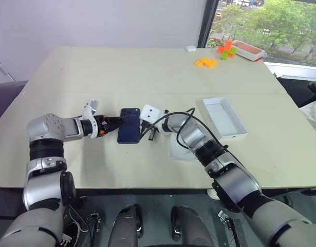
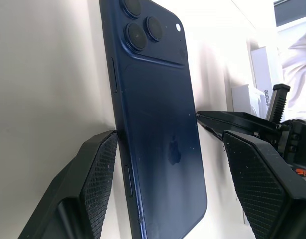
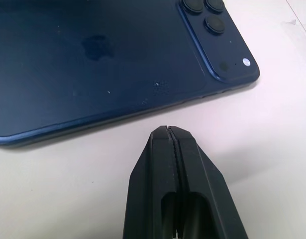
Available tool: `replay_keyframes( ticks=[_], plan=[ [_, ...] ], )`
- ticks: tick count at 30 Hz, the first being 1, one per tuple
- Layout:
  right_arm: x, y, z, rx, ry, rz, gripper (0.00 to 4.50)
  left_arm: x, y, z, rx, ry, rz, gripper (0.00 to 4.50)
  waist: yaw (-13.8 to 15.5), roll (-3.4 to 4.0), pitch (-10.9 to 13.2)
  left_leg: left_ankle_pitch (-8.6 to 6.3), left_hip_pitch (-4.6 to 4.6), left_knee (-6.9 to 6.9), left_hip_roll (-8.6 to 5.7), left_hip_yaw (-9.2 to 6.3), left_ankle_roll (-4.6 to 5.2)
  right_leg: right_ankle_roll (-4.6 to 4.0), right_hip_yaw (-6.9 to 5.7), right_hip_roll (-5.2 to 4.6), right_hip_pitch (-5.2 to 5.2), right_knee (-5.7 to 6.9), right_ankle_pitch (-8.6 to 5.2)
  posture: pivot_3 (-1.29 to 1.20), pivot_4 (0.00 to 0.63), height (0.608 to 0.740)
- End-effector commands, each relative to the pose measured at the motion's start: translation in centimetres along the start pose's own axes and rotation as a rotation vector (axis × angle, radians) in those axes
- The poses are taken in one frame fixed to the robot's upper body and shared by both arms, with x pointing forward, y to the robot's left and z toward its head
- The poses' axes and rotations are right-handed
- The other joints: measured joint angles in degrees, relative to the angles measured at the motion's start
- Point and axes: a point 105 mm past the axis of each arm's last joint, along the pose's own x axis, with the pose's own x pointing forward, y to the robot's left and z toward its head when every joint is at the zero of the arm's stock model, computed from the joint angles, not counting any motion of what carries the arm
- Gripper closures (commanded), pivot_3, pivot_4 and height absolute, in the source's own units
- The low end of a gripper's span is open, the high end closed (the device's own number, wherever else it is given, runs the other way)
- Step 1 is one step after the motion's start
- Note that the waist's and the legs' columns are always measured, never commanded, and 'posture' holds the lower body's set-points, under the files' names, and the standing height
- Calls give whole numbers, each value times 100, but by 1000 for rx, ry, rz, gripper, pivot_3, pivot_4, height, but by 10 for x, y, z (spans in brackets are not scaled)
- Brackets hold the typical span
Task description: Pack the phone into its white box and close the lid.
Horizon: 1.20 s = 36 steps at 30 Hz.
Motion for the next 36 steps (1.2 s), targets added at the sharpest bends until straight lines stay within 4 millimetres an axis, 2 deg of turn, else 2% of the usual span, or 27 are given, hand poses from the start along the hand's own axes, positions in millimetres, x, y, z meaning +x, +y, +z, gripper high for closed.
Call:
replay_keyframes(
  ticks=[1,8,13,23,27,30,32,36],
  plan=[
    [3,10,7,-20,-21,38,4475,15,-5,-24,-75,109,-38,958,0,0,-16,0,0,-8,-2,2,0,-1,0,-2,-2,-5,1,0,150,740],
    [2,7,8,-11,-25,28,4475,17,-18,-26,-113,108,-111,958,9,-2,-38,5,-2,-49,-8,9,-7,-1,1,-5,-2,-14,0,0,150,740],
    [1,6,5,-14,-19,24,4475,12,-23,-14,-157,44,-160,958,5,-2,-38,6,-2,-47,-8,9,-8,-1,1,-4,0,-16,0,0,150,740],
    [0,4,3,-11,-15,19,4475,4,-38,-5,-133,-9,-201,958,-18,-2,-37,6,-10,-52,-6,8,-9,-1,1,-3,-12,-16,1,0,150,740],
    [-1,2,1,-13,-11,15,4475,1,-34,0,-160,-44,-188,958,-26,-3,-37,7,-12,-53,-6,9,-10,0,2,-1,-16,-16,1,0,150,740],
    [-1,3,1,-16,-8,18,4475,0,-36,-4,-152,-18,-154,958,-28,-4,-36,7,-14,-54,-4,8,-10,0,3,2,-20,-15,1,0,150,740],
    [-2,4,0,-17,-3,32,4475,2,-30,-7,-132,-7,-61,958,-27,-4,-36,7,-14,-56,-4,8,-11,0,3,2,-20,-15,1,0,150,740],
    [-4,8,3,3,-13,61,4475,2,-24,-7,-128,-26,14,958,-35,-4,-36,8,-12,-56,-4,9,-11,0,5,4,-19,-15,1,0,150,740]
  ],
)
